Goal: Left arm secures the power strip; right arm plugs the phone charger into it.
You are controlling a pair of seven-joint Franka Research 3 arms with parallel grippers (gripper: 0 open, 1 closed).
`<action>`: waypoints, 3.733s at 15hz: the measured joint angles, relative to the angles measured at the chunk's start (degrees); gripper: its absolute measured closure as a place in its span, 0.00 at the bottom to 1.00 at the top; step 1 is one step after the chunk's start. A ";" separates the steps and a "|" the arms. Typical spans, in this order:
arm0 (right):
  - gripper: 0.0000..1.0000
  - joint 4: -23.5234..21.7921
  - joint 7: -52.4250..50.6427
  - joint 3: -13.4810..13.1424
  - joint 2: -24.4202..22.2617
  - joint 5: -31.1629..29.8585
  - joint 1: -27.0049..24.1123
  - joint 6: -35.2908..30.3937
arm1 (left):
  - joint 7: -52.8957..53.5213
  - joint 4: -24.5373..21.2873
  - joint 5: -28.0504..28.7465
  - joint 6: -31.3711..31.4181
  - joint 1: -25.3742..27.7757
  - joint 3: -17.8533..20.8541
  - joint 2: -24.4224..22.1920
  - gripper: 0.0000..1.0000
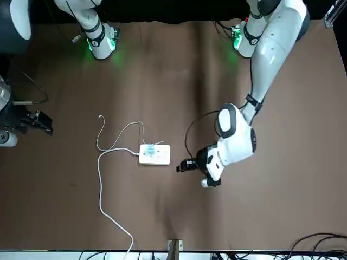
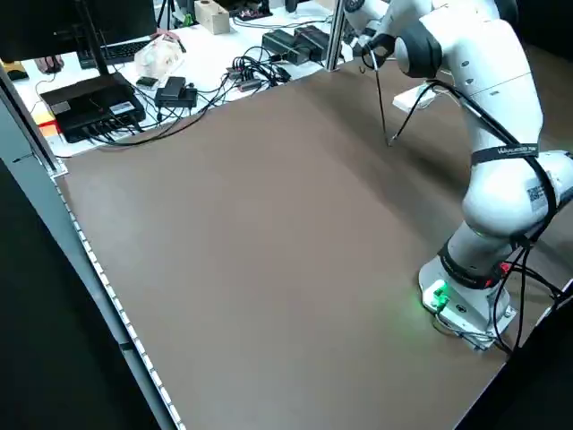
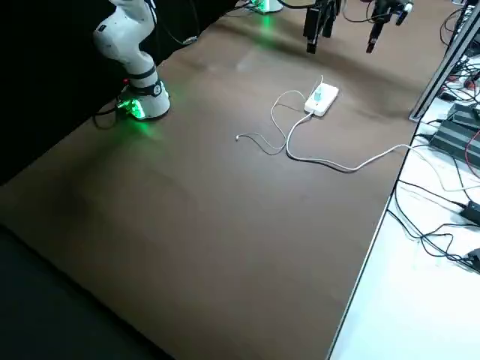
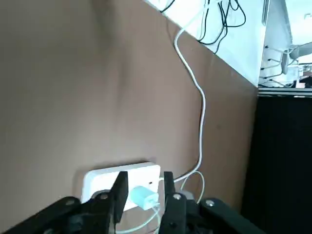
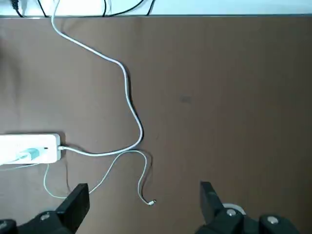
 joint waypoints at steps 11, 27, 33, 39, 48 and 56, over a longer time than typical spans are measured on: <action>0.00 -6.57 -2.51 -0.62 -5.36 0.04 -0.55 1.68 | -1.12 -2.51 20.70 -19.37 12.62 0.37 -11.72 0.01; 0.00 -7.01 -2.56 -0.72 -5.36 0.07 -0.35 0.59 | -7.43 -2.56 42.35 -39.04 17.13 6.56 -28.55 0.03; 0.00 -7.17 -2.57 -0.73 -5.36 0.07 -0.35 0.53 | -3.90 -2.59 42.97 -40.24 17.48 6.53 -33.88 0.01; 0.00 -7.25 -2.57 -0.74 -5.36 0.07 -0.38 0.52 | -0.98 -2.62 43.15 -45.00 17.81 6.60 -37.60 0.01; 0.00 -8.95 -2.57 -0.67 -5.50 0.21 -0.18 0.39 | 3.89 -2.65 43.00 -51.17 22.53 6.58 -42.51 0.00; 0.00 -8.97 -2.57 -0.73 -7.31 0.27 -1.01 0.35 | 10.22 -2.92 40.68 -53.64 24.71 10.74 -44.53 0.00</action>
